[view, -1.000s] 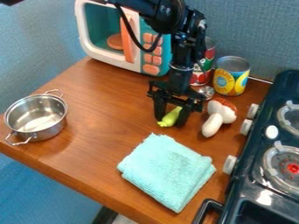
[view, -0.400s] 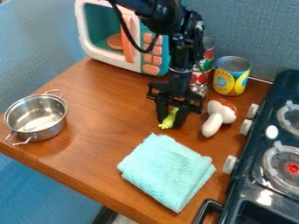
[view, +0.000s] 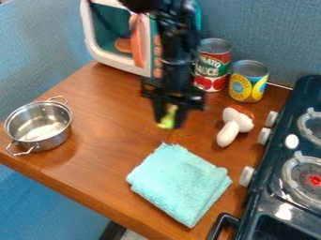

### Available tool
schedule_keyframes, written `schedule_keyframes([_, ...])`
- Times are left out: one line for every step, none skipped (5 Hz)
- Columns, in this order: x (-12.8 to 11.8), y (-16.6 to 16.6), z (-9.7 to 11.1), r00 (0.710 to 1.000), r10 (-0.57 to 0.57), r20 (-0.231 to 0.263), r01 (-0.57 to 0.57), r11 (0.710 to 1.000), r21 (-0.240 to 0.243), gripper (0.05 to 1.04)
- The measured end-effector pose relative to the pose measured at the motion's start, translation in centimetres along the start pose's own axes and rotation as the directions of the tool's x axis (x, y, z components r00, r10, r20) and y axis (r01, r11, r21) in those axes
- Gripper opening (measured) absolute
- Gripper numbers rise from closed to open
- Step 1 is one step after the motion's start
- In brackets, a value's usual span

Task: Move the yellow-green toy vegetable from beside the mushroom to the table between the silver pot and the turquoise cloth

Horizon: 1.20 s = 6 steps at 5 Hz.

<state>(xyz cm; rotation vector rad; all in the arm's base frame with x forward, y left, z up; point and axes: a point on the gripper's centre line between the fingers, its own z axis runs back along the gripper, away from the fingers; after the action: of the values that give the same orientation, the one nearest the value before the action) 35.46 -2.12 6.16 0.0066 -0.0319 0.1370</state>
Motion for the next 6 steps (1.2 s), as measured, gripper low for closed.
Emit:
schedule_keyframes([-1.5,2.9,-0.1,0.997,0.062,-0.037,-0.062,0.998,0.000,0.456])
schedule_keyframes([-4.0,5.7,-0.1,0.987,0.087,-0.135,-0.089,0.996,-0.008,0.456])
schedule_keyframes([-6.5,7.0,-0.6,0.975,0.059,-0.214,-0.069,0.997,-0.036,0.454])
schedule_keyframes([-8.5,7.0,-0.7,0.968,0.020,-0.252,-0.031,0.999,-0.040,0.443])
schedule_keyframes([-10.1,7.2,-1.3,0.957,0.008,-0.291,-0.018,0.999,-0.030,0.443])
schedule_keyframes([-9.9,7.4,-1.8,0.949,0.013,-0.314,-0.020,1.000,-0.019,0.443])
